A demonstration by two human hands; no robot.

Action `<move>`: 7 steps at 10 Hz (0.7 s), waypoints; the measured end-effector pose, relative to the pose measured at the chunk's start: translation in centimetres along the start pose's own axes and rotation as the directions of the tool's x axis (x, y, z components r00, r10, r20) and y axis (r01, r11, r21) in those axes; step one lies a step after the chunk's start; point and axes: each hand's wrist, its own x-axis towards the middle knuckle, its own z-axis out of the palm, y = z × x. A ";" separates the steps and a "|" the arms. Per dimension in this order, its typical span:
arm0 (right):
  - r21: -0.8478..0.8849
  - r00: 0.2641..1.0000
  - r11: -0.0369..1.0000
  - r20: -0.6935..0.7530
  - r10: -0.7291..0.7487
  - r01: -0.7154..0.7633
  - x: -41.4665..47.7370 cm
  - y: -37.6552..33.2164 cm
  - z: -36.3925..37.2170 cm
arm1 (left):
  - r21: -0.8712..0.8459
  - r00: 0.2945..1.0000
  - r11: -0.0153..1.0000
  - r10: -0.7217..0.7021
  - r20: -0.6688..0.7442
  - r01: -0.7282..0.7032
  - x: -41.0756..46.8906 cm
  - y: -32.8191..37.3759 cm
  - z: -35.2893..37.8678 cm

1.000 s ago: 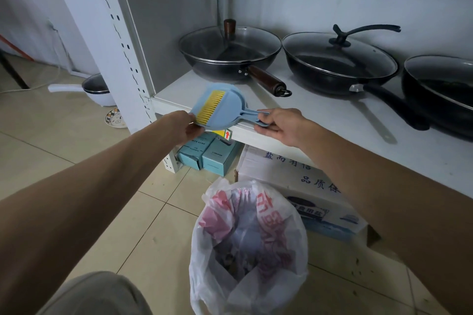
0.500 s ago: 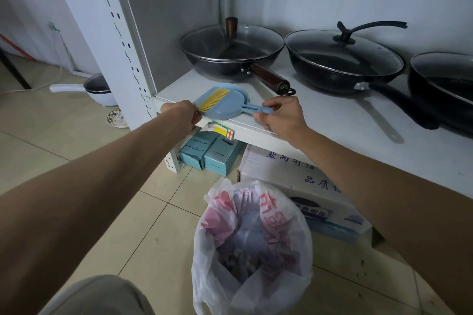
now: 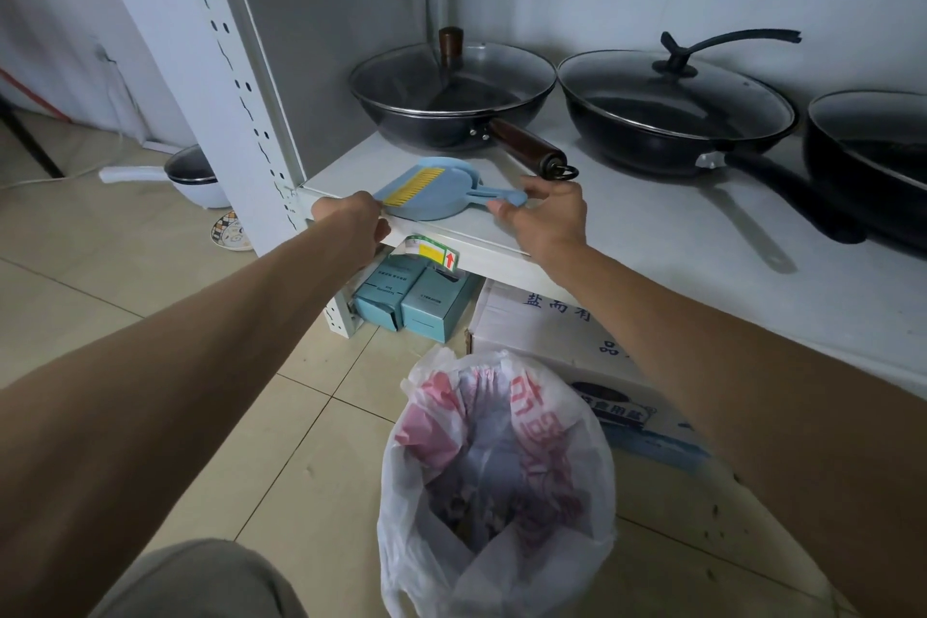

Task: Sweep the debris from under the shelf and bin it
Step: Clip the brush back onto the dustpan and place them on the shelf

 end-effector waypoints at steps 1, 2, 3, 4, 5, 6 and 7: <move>-0.090 1.000 0.996 0.024 -0.011 0.013 -0.6 0.1 -1.4 | -0.230 0.987 0.971 0.035 -0.158 -0.071 0.0 0.0 -0.9; -0.211 0.995 0.974 0.072 -0.065 0.079 -1.3 0.5 -3.4 | -0.063 0.979 0.995 0.059 -0.194 -0.073 -1.0 0.2 -2.2; -0.260 0.985 0.954 0.118 -0.123 0.150 -2.4 0.4 -5.5 | 0.070 0.972 0.986 0.164 -0.170 -0.154 -1.6 -0.3 -4.1; -0.299 0.979 0.937 0.149 -0.143 0.182 -4.0 0.0 -7.0 | 0.186 0.963 0.957 0.245 -0.115 -0.221 -3.3 -0.6 -5.3; -0.317 0.957 0.915 0.224 -0.184 0.250 -6.5 -0.1 -8.3 | 0.342 0.972 0.913 0.235 0.003 -0.221 -5.3 -2.1 -5.8; -0.481 0.949 0.831 0.269 -0.164 0.280 -9.5 1.5 -9.4 | 0.768 0.997 0.637 0.023 0.073 -0.071 -6.2 -5.6 -6.0; -0.766 0.909 0.612 0.377 0.180 0.196 -11.9 4.5 -10.1 | 0.818 0.963 0.566 -0.261 0.062 0.101 -7.5 -9.1 -6.1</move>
